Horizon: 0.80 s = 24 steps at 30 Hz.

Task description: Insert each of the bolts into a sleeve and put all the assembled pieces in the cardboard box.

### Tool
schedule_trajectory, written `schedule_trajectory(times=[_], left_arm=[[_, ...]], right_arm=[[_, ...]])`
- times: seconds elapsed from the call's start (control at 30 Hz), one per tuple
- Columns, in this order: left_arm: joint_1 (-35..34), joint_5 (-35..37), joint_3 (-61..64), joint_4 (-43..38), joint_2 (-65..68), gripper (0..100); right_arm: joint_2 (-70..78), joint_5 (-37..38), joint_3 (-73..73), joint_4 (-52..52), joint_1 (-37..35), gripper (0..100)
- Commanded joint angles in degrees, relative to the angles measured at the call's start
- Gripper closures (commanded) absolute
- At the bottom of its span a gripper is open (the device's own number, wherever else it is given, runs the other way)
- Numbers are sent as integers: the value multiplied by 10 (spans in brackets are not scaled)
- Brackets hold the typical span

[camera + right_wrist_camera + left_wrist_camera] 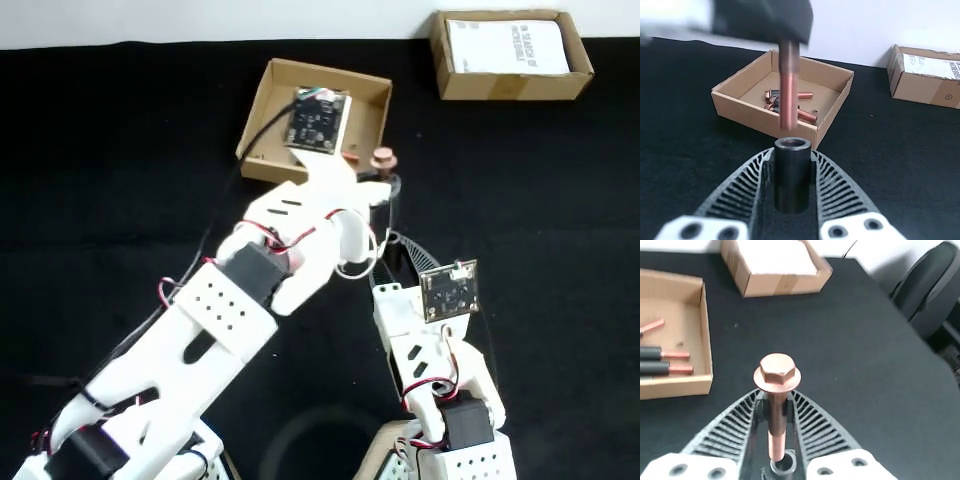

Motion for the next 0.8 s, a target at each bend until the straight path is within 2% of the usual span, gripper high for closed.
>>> schedule_trajectory(times=[0.0, 0.57, 0.77], left_arm=[[7, 0, -30, -14, 10, 992], [29, 2, -29, -6, 19, 992], [25, 39, -30, 32, 19, 992]], right_arm=[[-4, 2, -16, -1, -1, 992], [-4, 2, -16, -1, 0, 992], [-4, 2, -16, -1, 0, 992]])
